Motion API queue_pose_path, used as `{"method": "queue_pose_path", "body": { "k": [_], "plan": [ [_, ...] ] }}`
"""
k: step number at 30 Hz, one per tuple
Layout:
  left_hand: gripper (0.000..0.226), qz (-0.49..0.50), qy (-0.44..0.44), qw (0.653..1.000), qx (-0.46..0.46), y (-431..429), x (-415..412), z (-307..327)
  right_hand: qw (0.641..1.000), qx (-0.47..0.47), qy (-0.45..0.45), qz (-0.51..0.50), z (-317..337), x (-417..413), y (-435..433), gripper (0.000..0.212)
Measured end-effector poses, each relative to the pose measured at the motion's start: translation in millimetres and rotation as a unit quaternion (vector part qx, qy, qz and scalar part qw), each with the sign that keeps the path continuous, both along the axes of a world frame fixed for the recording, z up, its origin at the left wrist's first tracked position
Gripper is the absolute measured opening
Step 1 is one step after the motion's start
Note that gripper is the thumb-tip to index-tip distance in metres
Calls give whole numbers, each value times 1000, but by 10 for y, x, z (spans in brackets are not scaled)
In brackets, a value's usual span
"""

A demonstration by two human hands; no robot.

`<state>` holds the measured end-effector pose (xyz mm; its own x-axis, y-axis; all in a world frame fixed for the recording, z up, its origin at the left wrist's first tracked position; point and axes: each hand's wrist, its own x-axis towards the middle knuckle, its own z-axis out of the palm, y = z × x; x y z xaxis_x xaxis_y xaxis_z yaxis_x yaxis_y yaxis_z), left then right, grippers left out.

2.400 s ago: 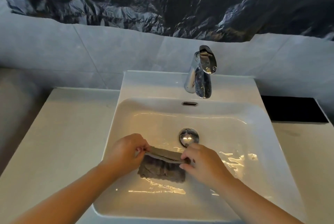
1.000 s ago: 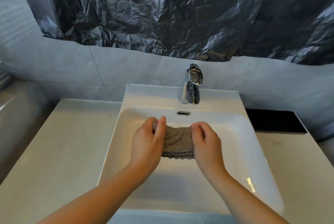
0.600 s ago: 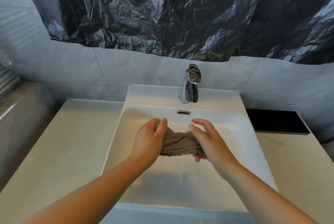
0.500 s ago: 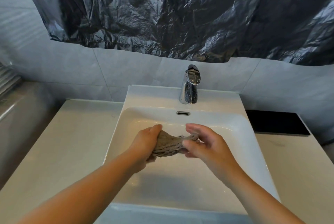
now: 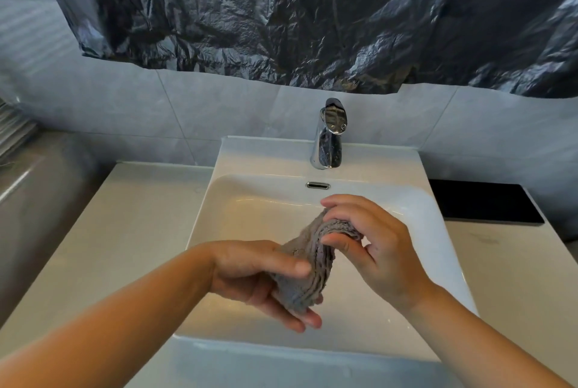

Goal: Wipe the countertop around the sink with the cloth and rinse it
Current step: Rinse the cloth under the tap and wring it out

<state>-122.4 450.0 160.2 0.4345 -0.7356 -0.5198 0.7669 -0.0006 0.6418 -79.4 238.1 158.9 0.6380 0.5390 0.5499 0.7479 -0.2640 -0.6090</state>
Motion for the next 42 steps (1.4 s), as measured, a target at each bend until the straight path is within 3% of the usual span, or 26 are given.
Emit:
{"method": "queue_pose_path", "body": {
  "k": [3,6,8,11,14,17,19,21,23,25,27,29,30,33,34,36,38,40,42],
  "plan": [
    [39,25,-55,994,93,-125,-8,41,998,-37,-46,-3,50,102,-42,34],
    [56,16,-176,962,208,-197,22,100,989,-93,-117,-22,76,202,-84,40],
    [51,-23,-236,939,247,-237,30,167,985,-122,-112,-52,56,258,-101,46],
    [39,-63,-279,914,287,-286,52,258,991,-116,44,-51,-12,265,-85,55],
    [42,-96,-330,856,386,-252,97,228,972,-76,220,-13,-67,184,-19,39],
    [41,-114,-353,815,445,-219,108,168,975,-107,191,-40,-113,113,40,30],
    [40,-128,-392,759,504,-232,106,125,960,-117,242,-76,-158,94,109,39],
    [37,-132,-471,662,568,-261,118,70,926,-101,345,-115,-205,124,191,49],
    [31,-119,-550,562,606,-265,132,15,874,-81,458,-139,-243,169,245,43],
    [28,-107,-587,507,622,-256,143,-17,802,-30,582,-130,-230,183,261,31],
    [31,-102,-602,490,623,-242,142,-34,726,13,678,-110,-183,184,263,25],
    [34,-96,-604,503,611,-222,129,-44,694,17,713,-98,-153,171,259,26],
    [34,-87,-594,533,596,-207,118,-45,715,4,692,-100,-153,167,252,27],
    [35,-21,-505,700,505,-132,81,18,871,-58,475,-110,-106,126,180,26],
    [34,-3,-465,755,463,-103,71,51,905,-52,410,-96,-70,105,117,28],
    [31,25,-371,855,360,-48,45,132,943,-23,329,-47,9,32,-37,40],
    [36,40,-252,934,248,15,27,196,975,-33,221,-10,59,-60,-173,48],
    [43,17,-144,977,154,62,19,240,994,-38,104,14,48,-152,-255,53],
    [40,-12,-83,993,89,85,22,263,999,-18,39,15,47,-213,-266,55]
  ]
}}
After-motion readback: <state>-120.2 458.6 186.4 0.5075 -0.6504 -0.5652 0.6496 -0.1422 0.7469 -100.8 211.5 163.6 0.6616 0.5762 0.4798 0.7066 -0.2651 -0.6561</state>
